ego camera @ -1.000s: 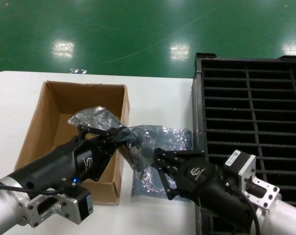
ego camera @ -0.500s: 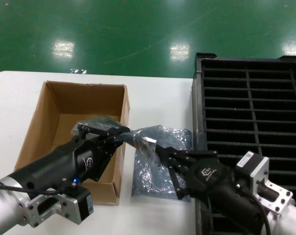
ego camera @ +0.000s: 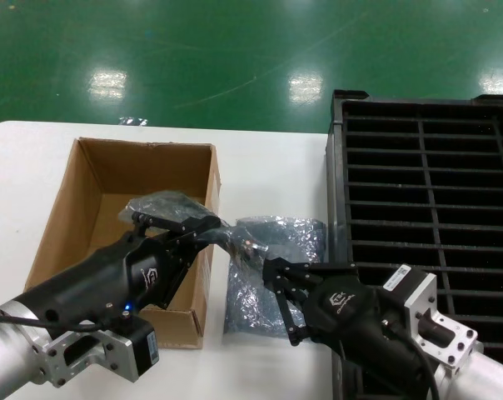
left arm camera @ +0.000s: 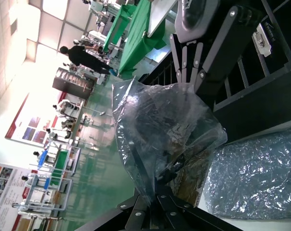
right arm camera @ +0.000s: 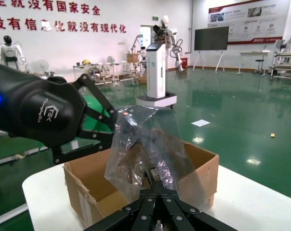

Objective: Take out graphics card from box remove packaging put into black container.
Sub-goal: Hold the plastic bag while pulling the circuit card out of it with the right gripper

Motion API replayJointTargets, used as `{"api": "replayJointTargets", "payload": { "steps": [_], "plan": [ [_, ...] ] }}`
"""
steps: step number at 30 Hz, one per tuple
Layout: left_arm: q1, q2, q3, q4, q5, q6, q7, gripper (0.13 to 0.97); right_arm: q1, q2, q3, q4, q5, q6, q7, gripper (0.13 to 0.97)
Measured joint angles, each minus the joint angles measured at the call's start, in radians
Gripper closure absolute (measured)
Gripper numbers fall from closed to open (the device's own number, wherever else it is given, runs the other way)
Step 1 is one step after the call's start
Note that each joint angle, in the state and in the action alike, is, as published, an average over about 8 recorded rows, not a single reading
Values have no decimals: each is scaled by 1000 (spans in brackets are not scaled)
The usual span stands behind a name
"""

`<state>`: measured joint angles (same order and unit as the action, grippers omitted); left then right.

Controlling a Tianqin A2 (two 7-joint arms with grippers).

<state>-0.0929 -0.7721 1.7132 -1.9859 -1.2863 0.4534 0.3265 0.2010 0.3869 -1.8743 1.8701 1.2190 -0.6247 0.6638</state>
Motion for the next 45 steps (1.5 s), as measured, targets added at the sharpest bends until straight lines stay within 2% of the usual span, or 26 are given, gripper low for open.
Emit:
{"api": "replayJointTargets", "payload": {
  "steps": [13,22,30,40,45],
  "plan": [
    [0,0,0,0,0,0,0,958,-6,-29,10,7,-47,-13,1,959],
    [0,0,0,0,0,0,0,958,-5,-47,17,8,-56,-15,-9,900],
    [0,0,0,0,0,0,0,958,2,-73,26,1,-66,-12,-7,783],
    [0,0,0,0,0,0,0,958,11,-98,18,-19,-61,-12,-19,819],
    [0,0,0,0,0,0,0,958,18,-106,4,-38,-48,-10,-35,876]
  ]
}}
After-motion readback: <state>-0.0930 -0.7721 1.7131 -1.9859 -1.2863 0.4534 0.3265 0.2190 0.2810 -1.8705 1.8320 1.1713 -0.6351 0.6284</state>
